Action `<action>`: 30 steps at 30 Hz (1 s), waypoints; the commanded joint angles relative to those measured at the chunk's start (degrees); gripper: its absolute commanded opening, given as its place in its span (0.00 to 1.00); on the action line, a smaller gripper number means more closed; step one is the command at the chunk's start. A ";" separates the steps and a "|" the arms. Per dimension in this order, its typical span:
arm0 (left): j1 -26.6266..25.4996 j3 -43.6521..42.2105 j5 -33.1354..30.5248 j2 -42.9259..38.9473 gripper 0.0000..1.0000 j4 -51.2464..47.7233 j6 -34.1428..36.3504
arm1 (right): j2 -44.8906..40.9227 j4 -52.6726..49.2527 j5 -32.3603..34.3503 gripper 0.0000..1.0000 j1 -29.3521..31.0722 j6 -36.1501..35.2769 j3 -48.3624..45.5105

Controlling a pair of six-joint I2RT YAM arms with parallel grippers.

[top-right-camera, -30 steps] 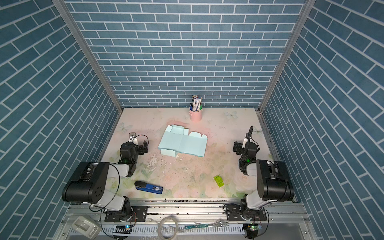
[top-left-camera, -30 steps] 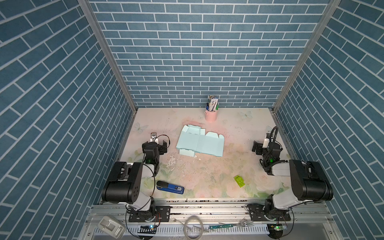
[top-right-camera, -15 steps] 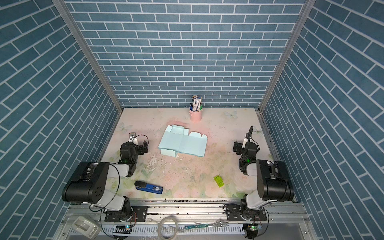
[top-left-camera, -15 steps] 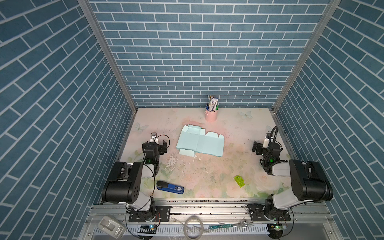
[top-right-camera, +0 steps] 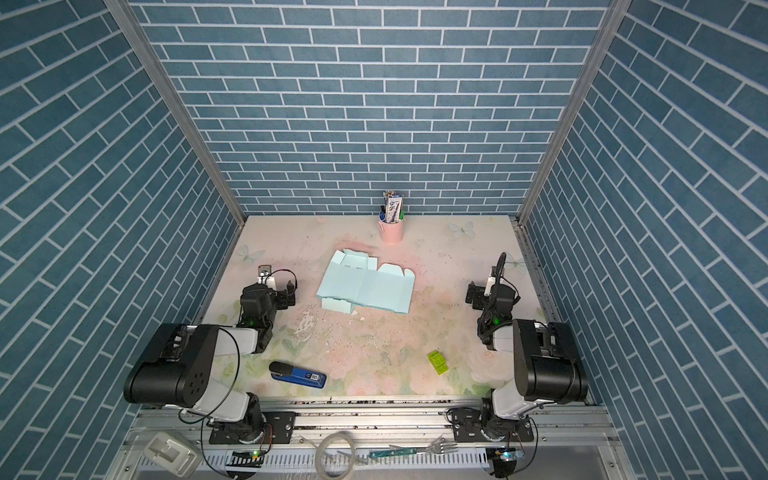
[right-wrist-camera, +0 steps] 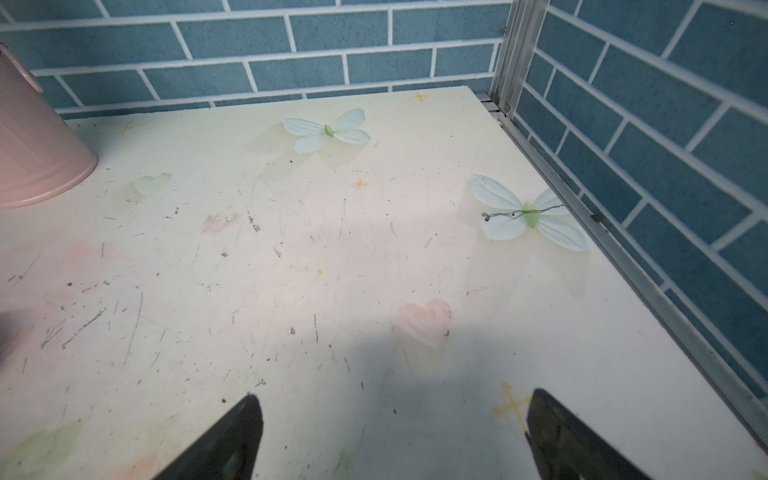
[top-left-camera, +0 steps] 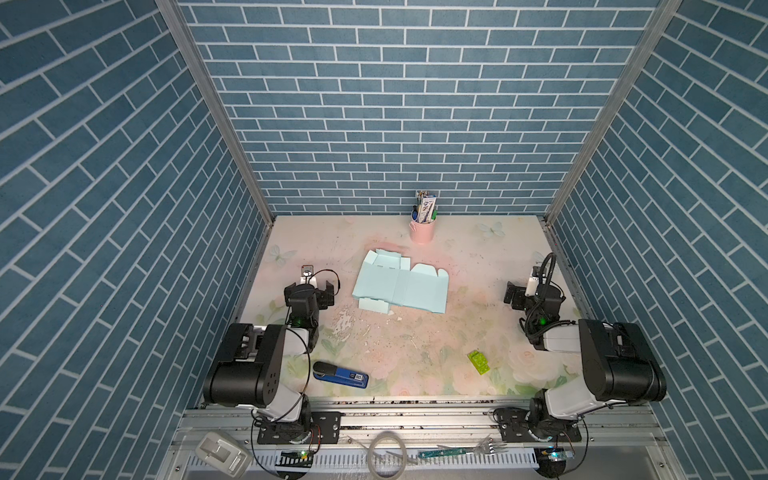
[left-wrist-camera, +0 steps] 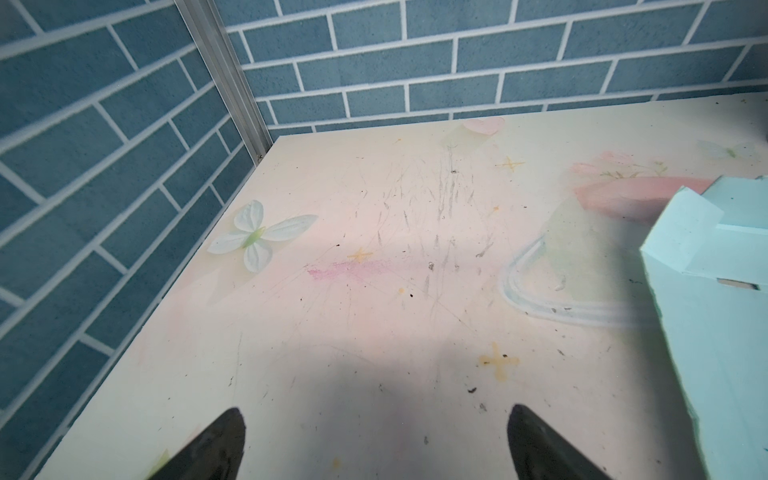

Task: Fold the paper box

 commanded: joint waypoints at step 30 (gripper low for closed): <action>-4.07 28.73 -0.05 -18.64 1.00 -52.53 -15.04 | -17.68 -12.67 14.15 0.96 2.22 2.42 0.52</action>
